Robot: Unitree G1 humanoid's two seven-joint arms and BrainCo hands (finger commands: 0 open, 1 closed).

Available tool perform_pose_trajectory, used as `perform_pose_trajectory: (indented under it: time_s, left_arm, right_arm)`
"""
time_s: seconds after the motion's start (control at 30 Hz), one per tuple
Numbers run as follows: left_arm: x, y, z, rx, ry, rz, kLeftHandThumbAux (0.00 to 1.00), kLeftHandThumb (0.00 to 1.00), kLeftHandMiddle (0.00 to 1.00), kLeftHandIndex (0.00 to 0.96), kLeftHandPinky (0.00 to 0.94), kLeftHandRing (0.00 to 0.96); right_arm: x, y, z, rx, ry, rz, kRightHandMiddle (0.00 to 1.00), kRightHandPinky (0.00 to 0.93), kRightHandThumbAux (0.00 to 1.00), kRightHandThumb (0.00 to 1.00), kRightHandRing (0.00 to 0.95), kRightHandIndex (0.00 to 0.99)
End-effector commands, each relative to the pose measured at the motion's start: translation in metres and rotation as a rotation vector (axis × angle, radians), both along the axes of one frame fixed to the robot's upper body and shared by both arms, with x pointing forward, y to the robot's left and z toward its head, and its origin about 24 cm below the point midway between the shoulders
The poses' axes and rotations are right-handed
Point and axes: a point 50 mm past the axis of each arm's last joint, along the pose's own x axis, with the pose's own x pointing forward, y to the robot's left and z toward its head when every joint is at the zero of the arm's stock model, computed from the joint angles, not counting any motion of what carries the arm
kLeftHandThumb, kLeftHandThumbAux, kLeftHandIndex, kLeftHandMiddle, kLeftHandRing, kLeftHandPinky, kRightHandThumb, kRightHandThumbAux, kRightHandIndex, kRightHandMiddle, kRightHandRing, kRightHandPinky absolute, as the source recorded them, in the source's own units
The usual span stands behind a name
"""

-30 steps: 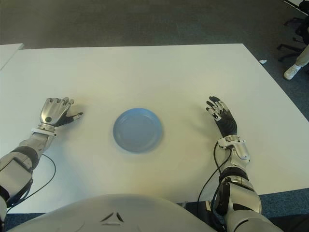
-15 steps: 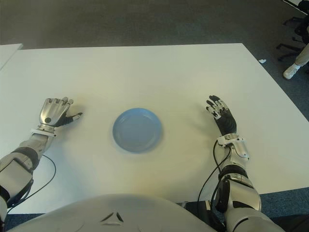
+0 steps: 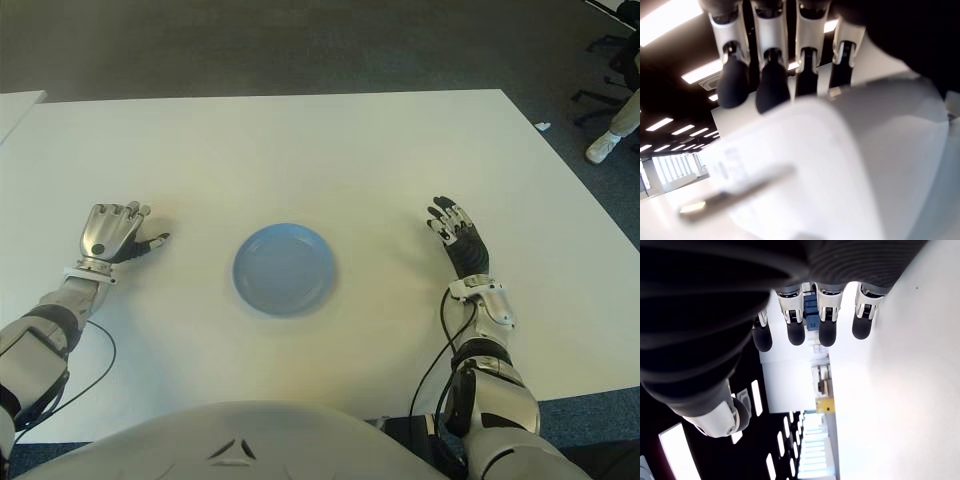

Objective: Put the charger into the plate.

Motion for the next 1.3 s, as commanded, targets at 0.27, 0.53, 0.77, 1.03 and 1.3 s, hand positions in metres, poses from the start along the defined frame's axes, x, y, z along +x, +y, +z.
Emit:
perform_pose_trajectory:
  time_s: [0.27, 0.53, 0.77, 1.03, 1.3]
  left_arm:
    - [0.010, -0.009, 0.010, -0.032, -0.047, -0.076, 0.666, 0.848, 0.516, 0.406, 0.682, 0.750]
    - [0.033, -0.037, 0.026, -0.091, -0.074, -0.196, 0.665, 0.848, 0.519, 0.406, 0.674, 0.751]
    - [0.045, -0.052, 0.035, -0.119, -0.068, -0.236, 0.664, 0.849, 0.521, 0.407, 0.669, 0.746]
    - [0.061, -0.063, 0.055, -0.127, -0.093, -0.278, 0.664, 0.850, 0.523, 0.408, 0.671, 0.745]
    - [0.065, -0.070, 0.061, -0.103, -0.117, -0.311, 0.664, 0.851, 0.525, 0.408, 0.678, 0.746]
  right_arm:
    - [-0.011, 0.019, -0.025, 0.060, 0.093, 0.007, 0.101, 0.065, 0.666, 0.248, 0.080, 0.121]
    - [-0.011, 0.024, -0.027, 0.060, 0.093, 0.008, 0.101, 0.065, 0.666, 0.248, 0.080, 0.121]
    - [-0.011, 0.028, -0.029, 0.060, 0.094, 0.010, 0.101, 0.065, 0.666, 0.248, 0.080, 0.121]
    - [-0.011, 0.034, -0.032, 0.060, 0.095, 0.012, 0.101, 0.065, 0.666, 0.248, 0.080, 0.121]
    - [-0.012, 0.040, -0.034, 0.059, 0.094, 0.014, 0.101, 0.065, 0.666, 0.248, 0.080, 0.121]
